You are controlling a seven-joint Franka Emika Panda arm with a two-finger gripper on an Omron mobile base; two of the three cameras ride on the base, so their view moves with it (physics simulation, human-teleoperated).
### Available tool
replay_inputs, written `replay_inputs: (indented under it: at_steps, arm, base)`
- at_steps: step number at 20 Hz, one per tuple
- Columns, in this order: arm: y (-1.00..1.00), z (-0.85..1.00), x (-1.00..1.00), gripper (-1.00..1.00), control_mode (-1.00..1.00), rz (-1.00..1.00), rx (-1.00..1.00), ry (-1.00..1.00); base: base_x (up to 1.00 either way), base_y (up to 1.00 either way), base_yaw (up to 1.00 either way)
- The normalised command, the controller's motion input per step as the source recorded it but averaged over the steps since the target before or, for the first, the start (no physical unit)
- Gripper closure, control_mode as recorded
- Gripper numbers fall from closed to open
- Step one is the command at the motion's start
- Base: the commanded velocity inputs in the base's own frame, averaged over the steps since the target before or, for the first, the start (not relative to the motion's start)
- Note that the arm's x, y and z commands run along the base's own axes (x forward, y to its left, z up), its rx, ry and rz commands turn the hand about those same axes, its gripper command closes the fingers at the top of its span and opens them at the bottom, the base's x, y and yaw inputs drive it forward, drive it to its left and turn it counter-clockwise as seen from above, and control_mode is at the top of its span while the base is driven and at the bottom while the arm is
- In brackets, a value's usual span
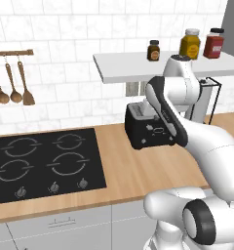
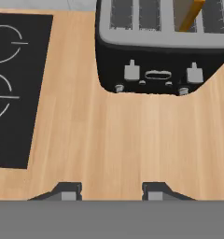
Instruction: Start the toaster. Once the lever pops up, take the bread to the plate on the dining counter.
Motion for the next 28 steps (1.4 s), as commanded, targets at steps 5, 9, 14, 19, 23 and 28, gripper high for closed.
replay_inputs:
  at_steps: [5, 9, 14, 19, 23, 28]
  arm:
    - [-0.14, -0.01, -0.03, -1.0, -1.0, 0.0, 0.03, -0.04]
    - [-0.63, -0.24, 0.0, -1.0, -1.0, -0.06, 0.06, -0.09]
    - [-0.77, -0.22, 0.08, -1.0, -1.0, -0.09, 0.15, 0.0]
    - [-0.68, -0.26, 0.13, -1.0, -1.0, -0.1, 0.18, 0.0]
    - [-0.48, -0.29, 0.21, -1.0, -1.0, -0.06, 0.18, 0.0]
    - [-0.16, -0.27, 0.29, -1.0, -1.0, -0.05, 0.05, -0.01]
  base:
    - [0.0, 0.0, 0.0]
    - [0.0, 0.0, 0.0]
    - [0.0, 0.0, 0.0]
    - [0.0, 0.0, 0.0]
    - [0.0, 0.0, 0.0]
    - [0.0, 0.0, 0.0]
